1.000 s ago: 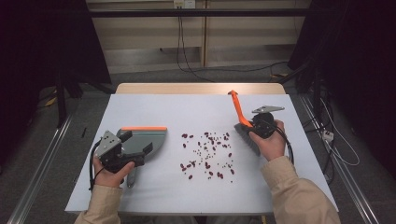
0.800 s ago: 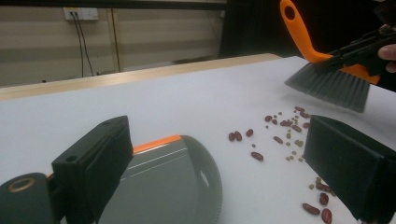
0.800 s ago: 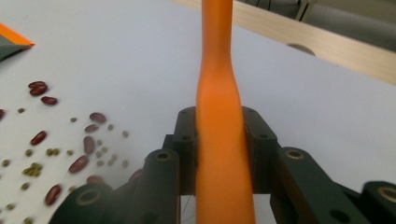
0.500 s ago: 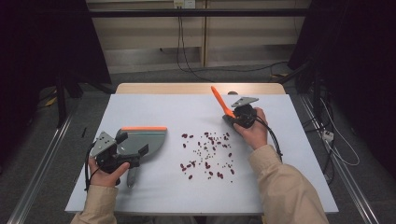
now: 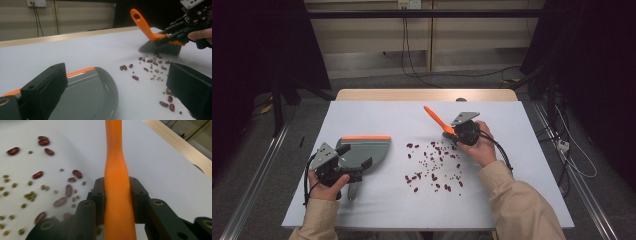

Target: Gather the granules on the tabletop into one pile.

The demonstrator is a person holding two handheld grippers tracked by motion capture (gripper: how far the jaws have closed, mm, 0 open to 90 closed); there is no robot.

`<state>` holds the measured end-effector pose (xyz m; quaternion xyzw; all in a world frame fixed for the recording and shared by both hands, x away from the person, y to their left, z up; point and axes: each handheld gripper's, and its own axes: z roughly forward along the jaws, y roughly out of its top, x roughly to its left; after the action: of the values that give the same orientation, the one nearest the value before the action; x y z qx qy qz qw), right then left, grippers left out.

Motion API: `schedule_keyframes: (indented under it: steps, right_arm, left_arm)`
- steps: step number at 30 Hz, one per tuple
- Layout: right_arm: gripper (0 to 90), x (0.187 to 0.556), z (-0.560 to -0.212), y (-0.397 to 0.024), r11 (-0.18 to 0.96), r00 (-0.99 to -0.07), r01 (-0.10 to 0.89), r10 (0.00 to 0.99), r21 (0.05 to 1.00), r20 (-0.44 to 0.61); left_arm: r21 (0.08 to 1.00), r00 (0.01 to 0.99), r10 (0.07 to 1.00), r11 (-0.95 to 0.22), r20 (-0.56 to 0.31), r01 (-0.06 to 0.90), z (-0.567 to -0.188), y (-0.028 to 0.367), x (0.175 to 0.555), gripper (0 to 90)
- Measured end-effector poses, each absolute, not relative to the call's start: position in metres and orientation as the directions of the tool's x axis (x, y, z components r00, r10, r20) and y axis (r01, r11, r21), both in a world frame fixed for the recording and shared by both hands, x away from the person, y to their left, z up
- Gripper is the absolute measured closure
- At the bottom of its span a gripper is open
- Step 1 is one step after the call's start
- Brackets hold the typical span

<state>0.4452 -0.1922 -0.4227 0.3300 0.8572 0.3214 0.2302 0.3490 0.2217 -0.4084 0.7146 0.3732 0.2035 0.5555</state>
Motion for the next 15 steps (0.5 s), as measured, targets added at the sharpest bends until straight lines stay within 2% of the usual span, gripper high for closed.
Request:
schedule_keyframes:
  steps: [13, 15]
  right_arm:
    - [70.7, 0.414, -0.42, -0.186, 0.596, -0.755, 0.368, 0.64, 0.714, -0.144]
    - [70.7, 0.408, -0.42, -0.183, 0.616, -0.768, 0.347, 0.62, 0.707, -0.163]
  left_arm:
    - [0.948, 0.641, 0.759, -0.108, -0.116, 0.299, -0.407, 0.222, 0.347, 3.3]
    - [0.948, 0.64, 0.76, -0.111, -0.112, 0.298, -0.406, 0.223, 0.347, 3.3]
